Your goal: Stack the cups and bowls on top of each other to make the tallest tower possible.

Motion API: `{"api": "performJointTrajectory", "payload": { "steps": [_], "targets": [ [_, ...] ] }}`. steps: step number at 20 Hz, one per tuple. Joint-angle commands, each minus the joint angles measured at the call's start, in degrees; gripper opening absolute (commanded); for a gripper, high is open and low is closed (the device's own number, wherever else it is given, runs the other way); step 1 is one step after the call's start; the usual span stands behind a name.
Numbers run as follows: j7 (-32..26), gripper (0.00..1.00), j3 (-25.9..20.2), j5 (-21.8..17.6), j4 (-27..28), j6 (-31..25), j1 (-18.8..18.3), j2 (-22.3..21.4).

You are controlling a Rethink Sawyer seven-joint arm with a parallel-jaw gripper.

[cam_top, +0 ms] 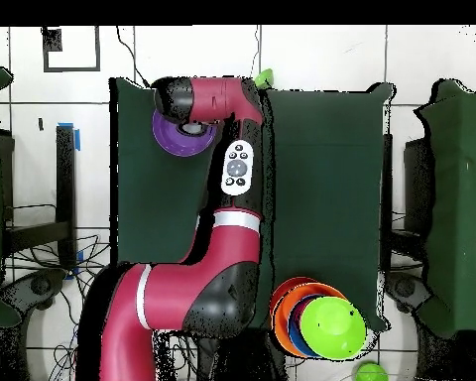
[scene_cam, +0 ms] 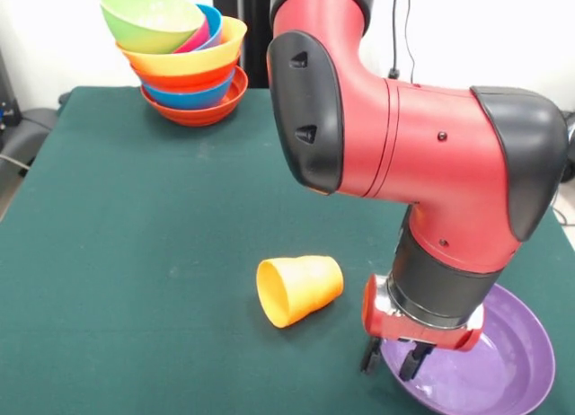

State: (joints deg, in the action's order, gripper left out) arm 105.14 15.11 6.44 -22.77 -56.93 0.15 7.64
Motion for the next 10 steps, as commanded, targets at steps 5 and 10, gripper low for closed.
{"api": "performJointTrajectory", "payload": {
  "steps": [5,10],
  "targets": [
    [-0.06,0.0,-5.76,-1.29,-5.87,5.96,-1.79,1.53],
    [-10.36,0.0,-13.26,0.83,-24.35,14.07,-6.6,-10.15]
  ]
}}
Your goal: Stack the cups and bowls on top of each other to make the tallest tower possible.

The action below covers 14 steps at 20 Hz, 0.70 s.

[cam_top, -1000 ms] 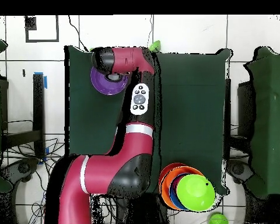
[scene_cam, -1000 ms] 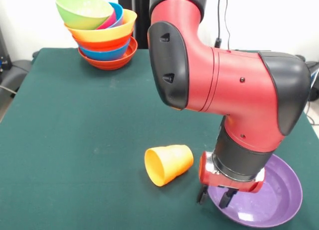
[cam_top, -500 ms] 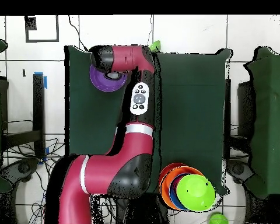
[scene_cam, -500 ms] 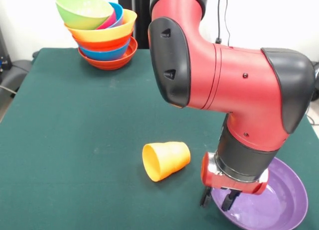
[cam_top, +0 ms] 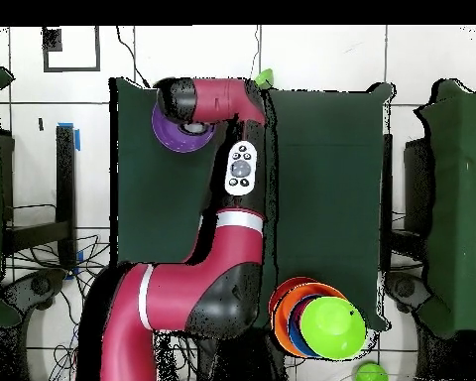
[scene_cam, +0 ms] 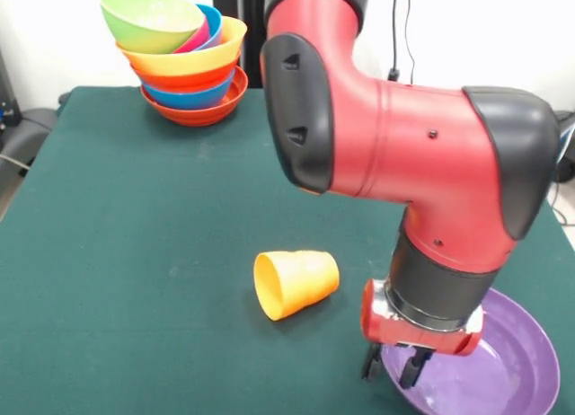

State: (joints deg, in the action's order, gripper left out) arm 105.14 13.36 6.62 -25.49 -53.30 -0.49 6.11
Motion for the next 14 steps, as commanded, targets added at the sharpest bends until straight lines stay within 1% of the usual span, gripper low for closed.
{"api": "performJointTrajectory", "payload": {
  "steps": [1,2,4,6,8,12,14],
  "targets": [
    [-13.09,0.0,-13.59,1.46,-25.65,11.45,-8.0,-11.44],
    [-16.12,0.0,-15.99,2.13,-29.91,12.64,-10.29,-14.02],
    [-19.87,0.0,-18.9,2.68,-33.79,12.06,-13.79,-16.82],
    [-23.14,0.0,-22.37,2.83,-38.08,12.71,-17.44,-19.47],
    [-25.5,0.0,-25.11,2.19,-40.72,11.85,-20.53,-21.36],
    [-26.61,0.0,-28.78,-0.73,-44.48,11.96,-24.81,-23.65],
    [-27.03,0.0,-30.51,-1.67,-44.41,9.38,-26.25,-23.86]
  ]
}}
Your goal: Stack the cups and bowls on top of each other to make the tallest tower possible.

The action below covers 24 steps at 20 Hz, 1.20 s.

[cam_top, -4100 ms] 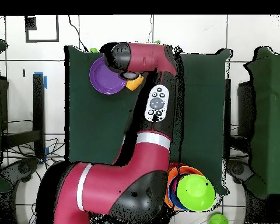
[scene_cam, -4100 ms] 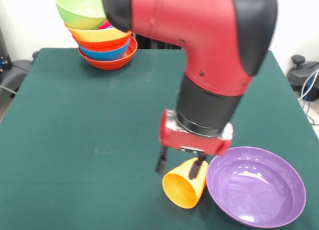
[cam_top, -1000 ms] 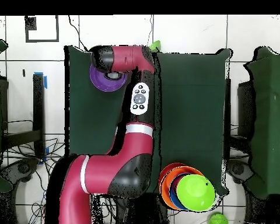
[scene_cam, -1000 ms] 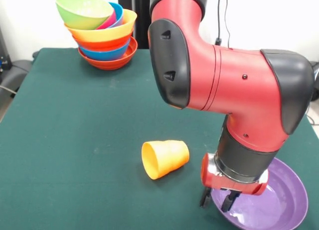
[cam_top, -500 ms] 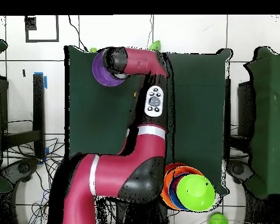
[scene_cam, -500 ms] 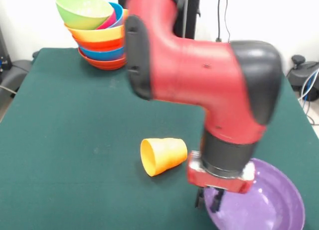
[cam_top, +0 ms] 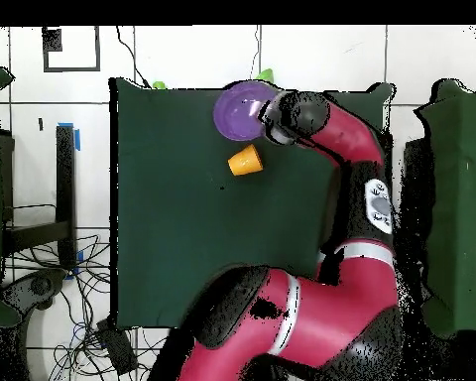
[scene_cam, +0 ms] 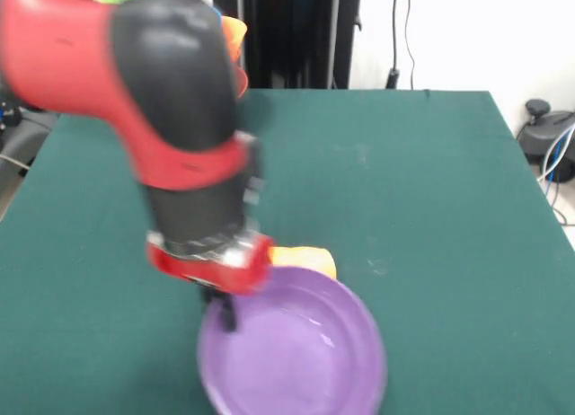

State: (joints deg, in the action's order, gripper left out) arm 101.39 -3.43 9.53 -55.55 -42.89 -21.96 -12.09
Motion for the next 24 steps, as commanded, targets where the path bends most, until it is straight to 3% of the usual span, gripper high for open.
{"api": "performJointTrajectory", "payload": {
  "steps": [1,4,7,9,11,14,18,21,24],
  "targets": [
    [-23.19,0.0,-14.45,-4.69,-13.82,-2.46,-5.25,-5.53],
    [-25.19,0.0,-18.31,-4.12,-14.26,-7.52,-8.45,-5.47],
    [-27.05,0.0,-24.73,-1.71,-17.81,-8.23,-13.91,-5.63],
    [-27.42,0.0,-29.26,-0.78,-21.11,-3.99,-17.86,-5.99],
    [-27.31,0.0,-31.59,-1.24,-21.69,-3.43,-19.96,-5.91],
    [-29.76,0.0,-33.91,-4.37,-20.26,-3.16,-21.56,-5.52],
    [-30.01,0.0,-29.75,-11.0,-14.11,-8.71,-19.36,-4.95],
    [-33.62,0.0,-30.62,-15.81,-17.32,-3.48,-21.37,-6.14],
    [-38.91,0.0,-32.93,-21.94,-24.59,2.2,-26.15,-10.98]
  ]
}}
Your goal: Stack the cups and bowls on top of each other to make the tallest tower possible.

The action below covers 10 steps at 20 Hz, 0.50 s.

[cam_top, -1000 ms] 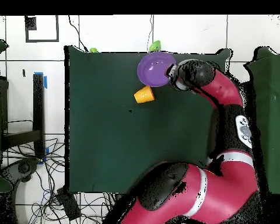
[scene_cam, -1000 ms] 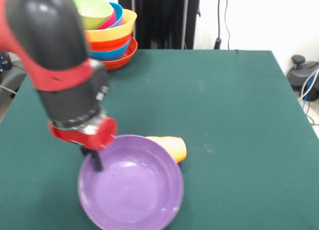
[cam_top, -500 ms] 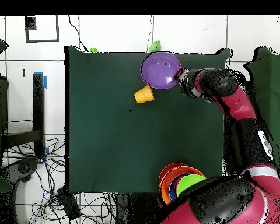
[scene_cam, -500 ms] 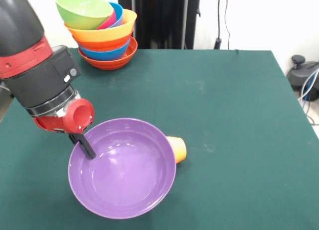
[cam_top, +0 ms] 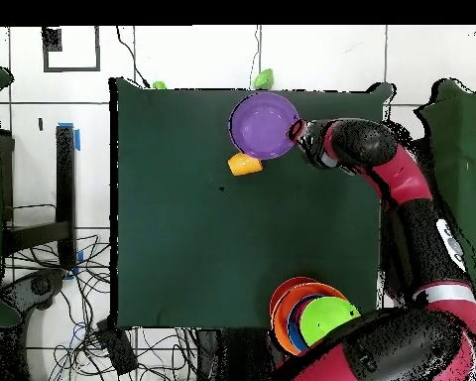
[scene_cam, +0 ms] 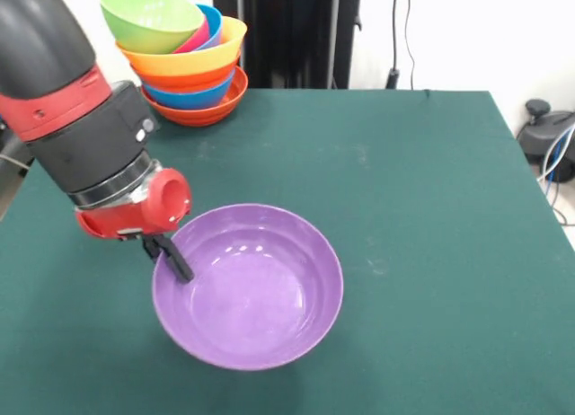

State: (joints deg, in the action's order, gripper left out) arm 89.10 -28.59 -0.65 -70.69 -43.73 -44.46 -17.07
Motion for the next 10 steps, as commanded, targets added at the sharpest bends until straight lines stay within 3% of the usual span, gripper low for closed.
{"api": "performJointTrajectory", "payload": {
  "steps": [1,4,6,10],
  "targets": [
    [-28.0,0.0,-7.18,-14.78,-12.05,3.87,-4.86,-9.05],
    [-31.08,0.0,-7.81,-21.11,-19.12,3.74,-8.62,-16.85],
    [-28.57,0.0,-8.86,-23.63,-23.74,6.91,-10.54,-20.12],
    [-23.52,0.0,-10.34,-26.04,-29.77,6.6,-11.64,-26.4]
  ]
}}
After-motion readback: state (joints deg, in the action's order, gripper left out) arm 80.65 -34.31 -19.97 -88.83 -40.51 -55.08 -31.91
